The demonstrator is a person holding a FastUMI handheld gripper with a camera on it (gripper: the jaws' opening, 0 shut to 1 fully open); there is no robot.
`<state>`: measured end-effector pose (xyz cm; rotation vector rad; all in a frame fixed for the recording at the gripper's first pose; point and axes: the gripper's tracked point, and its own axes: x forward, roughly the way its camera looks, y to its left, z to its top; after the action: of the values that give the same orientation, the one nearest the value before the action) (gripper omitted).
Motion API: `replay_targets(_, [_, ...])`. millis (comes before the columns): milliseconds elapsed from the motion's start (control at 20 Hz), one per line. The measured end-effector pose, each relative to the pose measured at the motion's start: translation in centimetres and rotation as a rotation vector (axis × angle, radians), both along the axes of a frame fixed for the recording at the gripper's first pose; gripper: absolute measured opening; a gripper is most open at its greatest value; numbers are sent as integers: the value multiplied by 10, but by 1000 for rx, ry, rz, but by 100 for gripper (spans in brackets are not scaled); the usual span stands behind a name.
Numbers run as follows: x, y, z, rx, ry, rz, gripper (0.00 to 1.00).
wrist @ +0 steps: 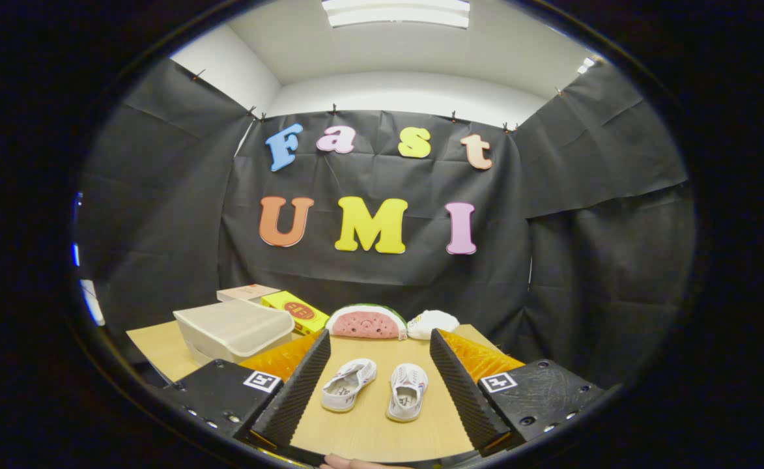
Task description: Open the storage box then place both shoes into the box .Put the left shoe in first, then the right shoe, with the right side of both shoes facing outward in a uniform manner.
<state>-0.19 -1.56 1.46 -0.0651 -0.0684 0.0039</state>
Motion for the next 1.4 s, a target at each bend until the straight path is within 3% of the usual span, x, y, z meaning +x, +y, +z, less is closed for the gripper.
replay_targets(350, [23, -20, -14, -6, 11, -12, 95])
replay_targets(700, [43, -16, -17, 91, 54, 18, 95])
replay_targets(1000, [81, 1, -52, 31, 175, 6, 95])
replay_targets(1200, [106, 31, -54, 61, 203, 60, 95])
replay_targets(1400, [140, 80, -53, 135, 235, 167, 95])
